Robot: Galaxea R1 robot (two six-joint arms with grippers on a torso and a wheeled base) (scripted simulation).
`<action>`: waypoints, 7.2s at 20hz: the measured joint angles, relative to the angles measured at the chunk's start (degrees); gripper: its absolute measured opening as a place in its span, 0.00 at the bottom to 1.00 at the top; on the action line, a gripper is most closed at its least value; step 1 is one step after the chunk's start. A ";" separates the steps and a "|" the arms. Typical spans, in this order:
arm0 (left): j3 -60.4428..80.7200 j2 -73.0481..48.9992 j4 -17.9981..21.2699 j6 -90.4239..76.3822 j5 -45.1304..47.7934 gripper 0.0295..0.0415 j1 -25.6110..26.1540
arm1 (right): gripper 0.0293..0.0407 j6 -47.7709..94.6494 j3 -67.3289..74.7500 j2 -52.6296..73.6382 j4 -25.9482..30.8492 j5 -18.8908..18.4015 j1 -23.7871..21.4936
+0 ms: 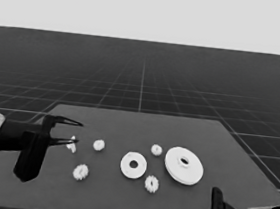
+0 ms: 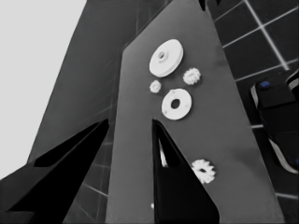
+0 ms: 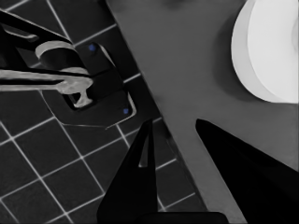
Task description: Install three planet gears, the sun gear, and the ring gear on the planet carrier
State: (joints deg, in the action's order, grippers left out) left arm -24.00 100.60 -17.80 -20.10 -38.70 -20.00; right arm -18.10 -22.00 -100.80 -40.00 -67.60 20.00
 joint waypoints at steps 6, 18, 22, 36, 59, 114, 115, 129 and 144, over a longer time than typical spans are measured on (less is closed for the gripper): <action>-23.25 29.49 -23.00 55.61 -42.48 0.90 17.31 | 0.79 0.01 0.04 -0.05 0.32 0.08 0.50; -89.08 57.10 5.80 65.53 -39.07 0.75 26.95 | 0.81 0.00 -0.16 0.00 0.03 -0.01 0.32; -91.00 57.92 5.45 64.65 -38.17 0.75 27.80 | 0.81 0.00 -0.16 0.00 0.03 -0.01 0.32; -82.87 54.42 8.98 68.45 -43.35 0.14 21.84 | 0.81 0.00 -0.16 0.00 0.03 -0.01 0.32; -88.57 76.63 2.80 85.42 -44.17 0.14 26.55 | 0.81 0.00 -0.16 0.00 0.03 -0.01 0.32; -43.62 35.38 -5.35 89.93 -42.28 0.14 34.39 | 0.81 0.00 -0.16 0.00 0.03 -0.01 0.32; -39.26 33.71 -1.12 91.73 -45.00 0.14 30.11 | 0.81 0.00 -0.16 0.00 0.03 -0.01 0.32; -52.81 65.04 6.90 108.62 -51.08 0.14 20.64 | 0.81 0.00 -0.16 0.00 0.03 -0.01 0.32; -61.81 68.79 -2.61 103.85 -49.07 0.14 30.34 | 0.81 0.00 -0.16 0.00 0.03 -0.01 0.32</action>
State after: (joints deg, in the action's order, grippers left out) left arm -85.81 169.39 -20.41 83.75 -87.77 10.34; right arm -18.10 -22.16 -100.80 -39.97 -67.61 20.32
